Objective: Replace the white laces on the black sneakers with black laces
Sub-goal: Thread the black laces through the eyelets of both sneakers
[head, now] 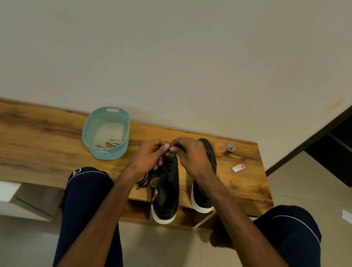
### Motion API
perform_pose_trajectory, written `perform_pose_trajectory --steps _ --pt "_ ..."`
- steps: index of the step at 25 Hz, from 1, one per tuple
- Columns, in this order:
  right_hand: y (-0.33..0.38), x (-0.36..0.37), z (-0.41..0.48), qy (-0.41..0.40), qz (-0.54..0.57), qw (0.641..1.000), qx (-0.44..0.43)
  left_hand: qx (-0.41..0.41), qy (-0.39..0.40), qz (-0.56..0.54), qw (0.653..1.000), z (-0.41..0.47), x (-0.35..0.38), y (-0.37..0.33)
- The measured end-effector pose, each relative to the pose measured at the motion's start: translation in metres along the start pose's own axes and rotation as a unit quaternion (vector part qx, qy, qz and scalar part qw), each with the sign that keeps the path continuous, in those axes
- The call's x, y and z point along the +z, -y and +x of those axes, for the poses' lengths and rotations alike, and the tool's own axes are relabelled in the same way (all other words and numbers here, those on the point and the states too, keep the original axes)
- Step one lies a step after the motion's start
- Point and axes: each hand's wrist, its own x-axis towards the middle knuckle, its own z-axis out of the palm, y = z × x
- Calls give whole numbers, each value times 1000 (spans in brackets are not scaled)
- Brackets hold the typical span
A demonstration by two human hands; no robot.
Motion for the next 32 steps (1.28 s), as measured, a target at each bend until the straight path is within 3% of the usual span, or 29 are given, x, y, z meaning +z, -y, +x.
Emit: perform_pose_trajectory --steps 6,8,10,13,20,22,24,26,32 --pt "-34 17 -22 43 -2 993 112 -13 -29 4 999 5 0 5" --pt "-41 29 -34 44 119 975 184 -15 -12 14 1000 6 2 10" --pt "-41 39 -40 24 288 929 230 -7 2 25 1000 7 7 13" --pt "-43 45 -40 -44 378 899 217 -17 -11 35 999 9 9 15" --pt "-44 50 -42 -107 225 961 120 -11 34 136 990 7 12 21" --pt "-48 55 -44 -65 166 975 131 -11 8 214 977 10 6 25" --pt "-56 61 -49 44 40 987 146 -29 -13 279 960 12 0 29" --pt "-60 67 -53 147 -80 976 143 -39 -35 299 953 12 -3 31" --pt "-53 77 -56 131 -153 974 109 -46 -57 264 962 11 1 33"
